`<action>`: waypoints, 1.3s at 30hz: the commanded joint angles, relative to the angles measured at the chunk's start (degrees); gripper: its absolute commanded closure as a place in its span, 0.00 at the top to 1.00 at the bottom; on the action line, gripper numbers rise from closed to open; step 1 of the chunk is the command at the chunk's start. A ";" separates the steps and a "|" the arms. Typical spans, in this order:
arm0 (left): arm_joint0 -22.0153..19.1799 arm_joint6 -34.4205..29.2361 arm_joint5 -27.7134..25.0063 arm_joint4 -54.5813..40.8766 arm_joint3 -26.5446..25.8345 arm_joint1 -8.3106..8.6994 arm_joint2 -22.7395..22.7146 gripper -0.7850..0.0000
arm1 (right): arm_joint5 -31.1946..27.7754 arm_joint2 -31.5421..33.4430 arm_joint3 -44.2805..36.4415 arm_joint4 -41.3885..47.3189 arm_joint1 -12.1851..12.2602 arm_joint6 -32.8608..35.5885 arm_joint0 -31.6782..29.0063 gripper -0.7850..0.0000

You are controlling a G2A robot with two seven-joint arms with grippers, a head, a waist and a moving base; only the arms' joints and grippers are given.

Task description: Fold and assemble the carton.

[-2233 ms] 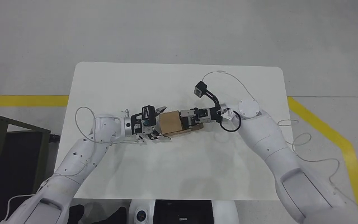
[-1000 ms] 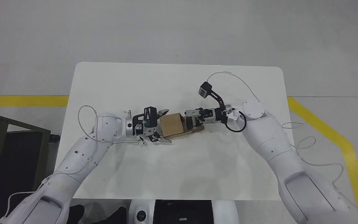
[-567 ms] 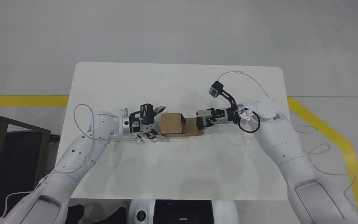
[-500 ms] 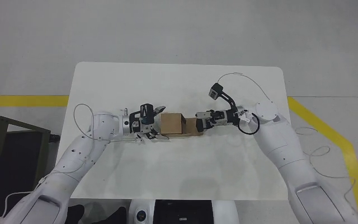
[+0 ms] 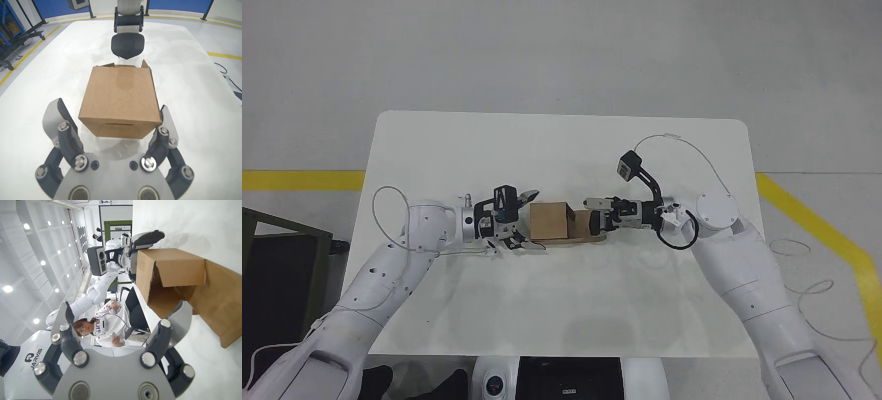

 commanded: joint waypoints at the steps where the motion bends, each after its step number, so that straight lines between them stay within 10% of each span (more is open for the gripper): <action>1: 0.00 -0.12 0.10 -0.11 -0.07 0.02 -0.04 1.00 | 0.07 -0.01 -0.09 -0.03 0.00 -0.36 -0.17 1.00; 16: -0.11 -0.67 0.20 -0.53 -0.32 0.14 0.05 1.00 | 6.62 0.04 -9.11 -0.20 1.24 0.21 -7.36 1.00; 39: -0.37 0.18 -0.25 -0.37 -0.56 0.10 1.18 1.00 | -3.60 -4.72 1.63 -0.07 -0.76 -1.22 0.18 1.00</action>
